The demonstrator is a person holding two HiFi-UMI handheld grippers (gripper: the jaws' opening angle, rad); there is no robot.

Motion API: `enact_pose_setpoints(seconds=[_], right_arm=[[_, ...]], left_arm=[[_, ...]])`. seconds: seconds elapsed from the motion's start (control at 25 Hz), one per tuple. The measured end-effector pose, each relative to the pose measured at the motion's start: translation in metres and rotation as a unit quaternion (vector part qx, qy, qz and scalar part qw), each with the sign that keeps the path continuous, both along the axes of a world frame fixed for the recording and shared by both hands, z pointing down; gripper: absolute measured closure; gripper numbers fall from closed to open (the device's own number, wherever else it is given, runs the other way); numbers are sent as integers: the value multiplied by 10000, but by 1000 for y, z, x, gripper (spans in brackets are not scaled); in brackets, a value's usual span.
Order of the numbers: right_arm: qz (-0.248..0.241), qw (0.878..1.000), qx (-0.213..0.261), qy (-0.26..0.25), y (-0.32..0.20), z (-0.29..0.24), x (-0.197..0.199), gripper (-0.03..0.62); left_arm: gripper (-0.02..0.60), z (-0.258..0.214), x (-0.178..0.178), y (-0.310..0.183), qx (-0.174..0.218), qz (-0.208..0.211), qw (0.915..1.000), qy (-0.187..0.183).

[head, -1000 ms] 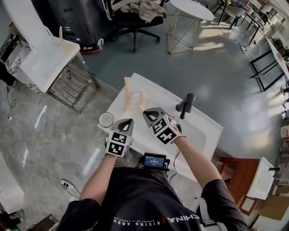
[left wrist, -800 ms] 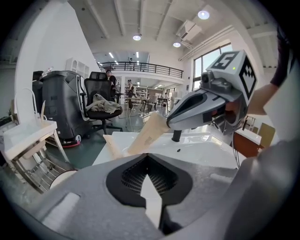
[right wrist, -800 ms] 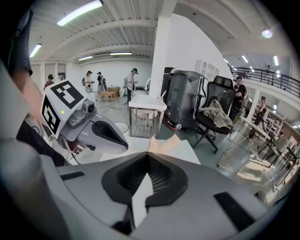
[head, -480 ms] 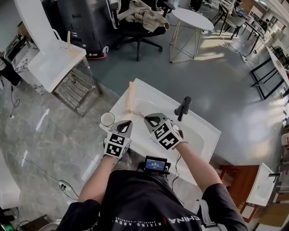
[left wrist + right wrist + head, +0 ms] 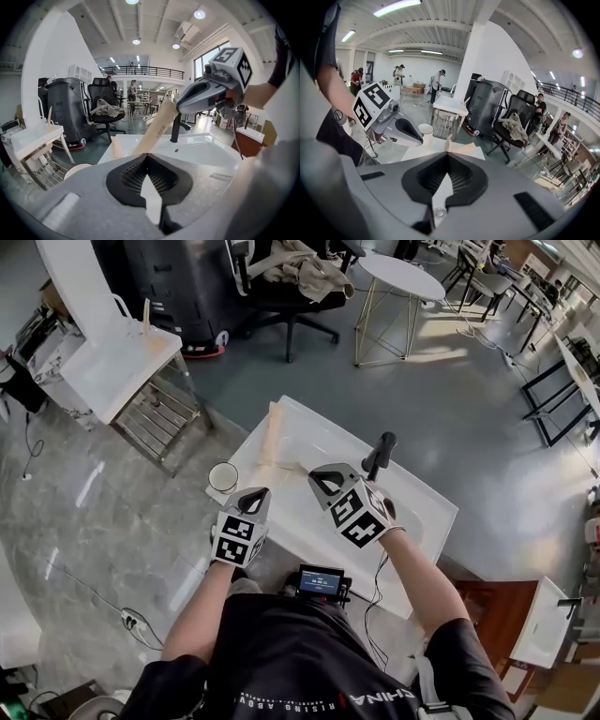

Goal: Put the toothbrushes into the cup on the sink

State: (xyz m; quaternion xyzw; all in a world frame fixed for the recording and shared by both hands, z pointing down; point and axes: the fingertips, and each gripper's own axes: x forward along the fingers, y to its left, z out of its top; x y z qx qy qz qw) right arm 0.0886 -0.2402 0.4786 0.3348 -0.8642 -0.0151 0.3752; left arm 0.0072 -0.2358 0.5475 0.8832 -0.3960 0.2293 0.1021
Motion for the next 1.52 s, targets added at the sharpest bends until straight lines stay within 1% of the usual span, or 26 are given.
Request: enact_pose_setpoints(seconds=[0.16,0.28,0.4,0.6,0.84,0.96,1.2,1.52], right_arm=[[-171,9997,98,169,5,-23,-7,583],[-317,9993,99,198,5,-40,-22,585],[-470,9984,189,247,5,-55,-40,584],[-699,9963,432,235,7,-81,-72,583],[-951,9929,674,221,4,-107,-107,584],[-990,9925,665,273,3,-104,-121,585],[-962,9934,429,445,1,-85,-131,584],[-965,9936,150,558,0,-54,-143,583]], left_arm=[[584,-8,-5,-1,28,10,10000,59],[584,-22,-10,-5,68,80,9999,107],[584,-37,-23,-6,74,81,9999,118],[584,-64,-59,-11,142,-17,9999,74],[584,-87,-107,-19,296,-305,9991,78],[584,-87,-125,-17,302,-424,9986,104],[584,-75,-148,-11,155,-540,9983,137],[584,-53,-153,-5,-45,-483,9987,155]])
